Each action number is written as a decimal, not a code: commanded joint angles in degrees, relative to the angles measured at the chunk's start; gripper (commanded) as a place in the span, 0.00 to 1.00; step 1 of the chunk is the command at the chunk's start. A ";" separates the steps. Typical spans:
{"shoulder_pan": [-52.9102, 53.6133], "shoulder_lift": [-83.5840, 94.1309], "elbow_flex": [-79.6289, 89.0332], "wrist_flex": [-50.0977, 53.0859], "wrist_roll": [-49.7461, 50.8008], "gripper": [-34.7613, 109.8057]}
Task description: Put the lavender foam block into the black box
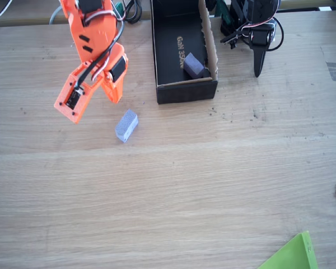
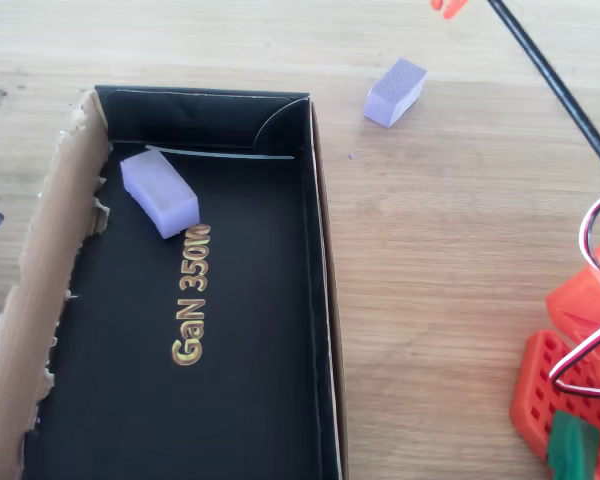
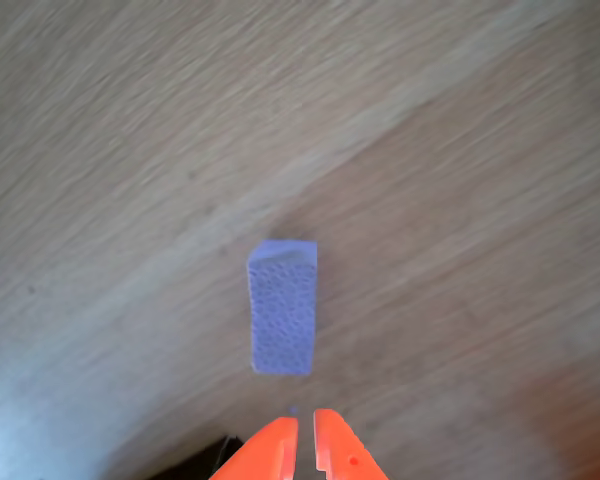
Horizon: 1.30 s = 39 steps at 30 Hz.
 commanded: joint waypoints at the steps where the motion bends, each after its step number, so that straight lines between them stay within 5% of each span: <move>1: 0.53 0.88 -2.99 0.70 -1.05 0.24; 11: 0.26 0.70 -3.08 0.97 -1.93 0.41; 39: 0.70 -1.67 -0.53 2.37 -0.44 0.42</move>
